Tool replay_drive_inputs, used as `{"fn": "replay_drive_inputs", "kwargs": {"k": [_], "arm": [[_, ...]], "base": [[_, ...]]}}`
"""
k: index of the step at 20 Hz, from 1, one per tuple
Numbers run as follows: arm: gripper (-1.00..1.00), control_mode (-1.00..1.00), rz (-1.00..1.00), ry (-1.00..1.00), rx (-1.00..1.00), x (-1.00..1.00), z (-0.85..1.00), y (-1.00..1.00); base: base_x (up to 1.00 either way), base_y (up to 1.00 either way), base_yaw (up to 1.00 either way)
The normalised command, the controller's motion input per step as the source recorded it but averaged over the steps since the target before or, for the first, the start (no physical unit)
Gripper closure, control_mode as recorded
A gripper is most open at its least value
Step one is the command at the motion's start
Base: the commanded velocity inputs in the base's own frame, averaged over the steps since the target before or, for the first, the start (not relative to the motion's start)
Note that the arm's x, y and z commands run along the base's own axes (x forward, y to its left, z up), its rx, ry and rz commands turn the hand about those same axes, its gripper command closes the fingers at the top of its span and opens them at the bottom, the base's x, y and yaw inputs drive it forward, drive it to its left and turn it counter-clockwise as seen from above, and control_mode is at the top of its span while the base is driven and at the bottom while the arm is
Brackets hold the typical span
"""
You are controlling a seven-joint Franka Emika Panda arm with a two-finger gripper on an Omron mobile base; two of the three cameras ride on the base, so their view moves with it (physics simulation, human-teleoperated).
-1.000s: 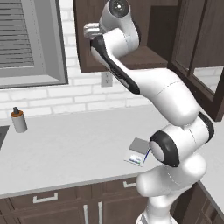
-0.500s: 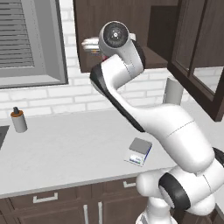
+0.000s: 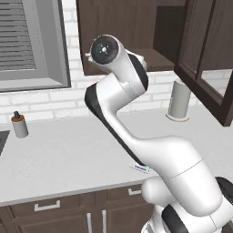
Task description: Pick the cereal and place it on the digital scale for weighing, and close the cabinet.
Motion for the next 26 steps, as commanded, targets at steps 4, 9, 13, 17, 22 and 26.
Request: {"fn": "replay_drive_inputs", "kwargs": {"k": [4,9,13,17,22,26], "arm": [[1.0,-1.0,-0.22,0.06,0.05,-0.1,-0.5,0.0],[1.0,-1.0,-0.08,0.15,0.0,0.0,-0.48,-0.04],[1.0,-1.0,0.0,0.3,0.0,0.15,-0.58,-0.21],[1.0,-1.0,0.0,0.14,0.0,0.1,-0.46,-0.33],[1.0,-1.0,0.0,0.02,0.0,0.0,-0.53,-0.31],[1.0,-1.0,0.0,0.05,0.0,0.0,-0.52,-0.36]], "base": [[0.0,0.0,0.0],[0.0,0.0,0.0],[0.0,0.0,0.0],[0.0,0.0,0.0],[0.0,0.0,0.0],[0.0,0.0,0.0]]}}
